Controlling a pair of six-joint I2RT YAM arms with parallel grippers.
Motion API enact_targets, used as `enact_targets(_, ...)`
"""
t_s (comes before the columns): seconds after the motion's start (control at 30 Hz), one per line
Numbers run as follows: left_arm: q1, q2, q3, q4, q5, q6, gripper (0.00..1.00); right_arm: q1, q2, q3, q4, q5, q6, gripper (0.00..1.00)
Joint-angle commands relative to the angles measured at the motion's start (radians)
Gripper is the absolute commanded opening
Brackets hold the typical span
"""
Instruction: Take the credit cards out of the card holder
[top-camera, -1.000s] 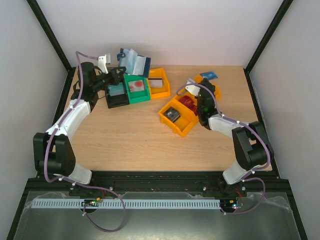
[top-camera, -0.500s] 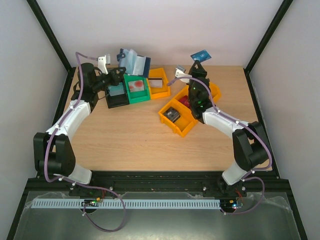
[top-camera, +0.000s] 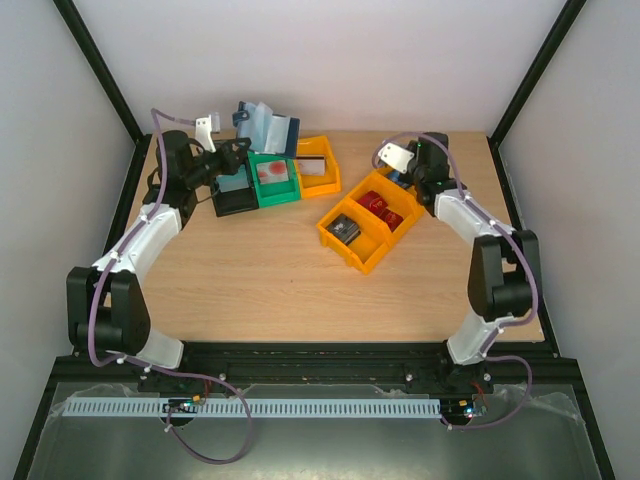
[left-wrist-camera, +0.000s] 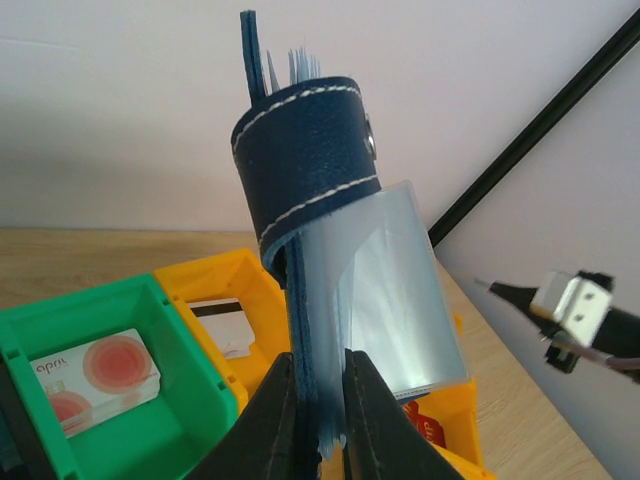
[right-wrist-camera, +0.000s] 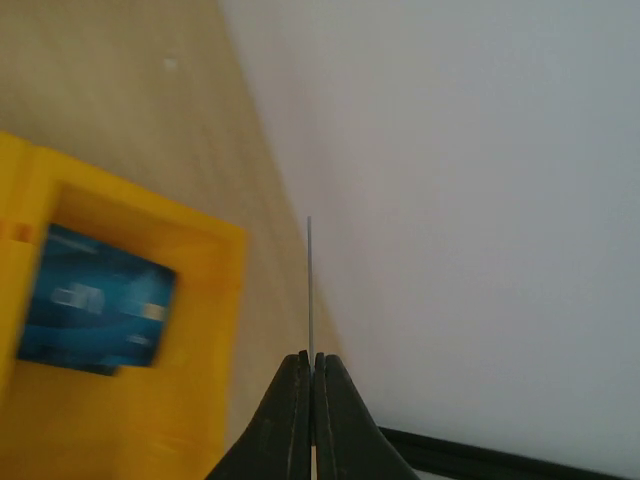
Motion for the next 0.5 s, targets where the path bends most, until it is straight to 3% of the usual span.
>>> enact_targets(0.0, -0.003, -0.033, 0.01, 0.028, -0.009, 0.004, 0.02, -0.013, 0.103, 0.037, -0.083, -0.112, 0.092, 0.01)
enact_targets(0.3, -0.003, -0.042, 0.011, 0.003, -0.021, 0.019, 0.02, -0.034, 0.241, 0.147, -0.001, -0.131, 0.095, 0.01)
enact_targets(0.47, -0.003, -0.048, 0.01, -0.01, -0.03, 0.027, 0.02, -0.035, 0.281, 0.178, -0.048, -0.143, 0.082, 0.02)
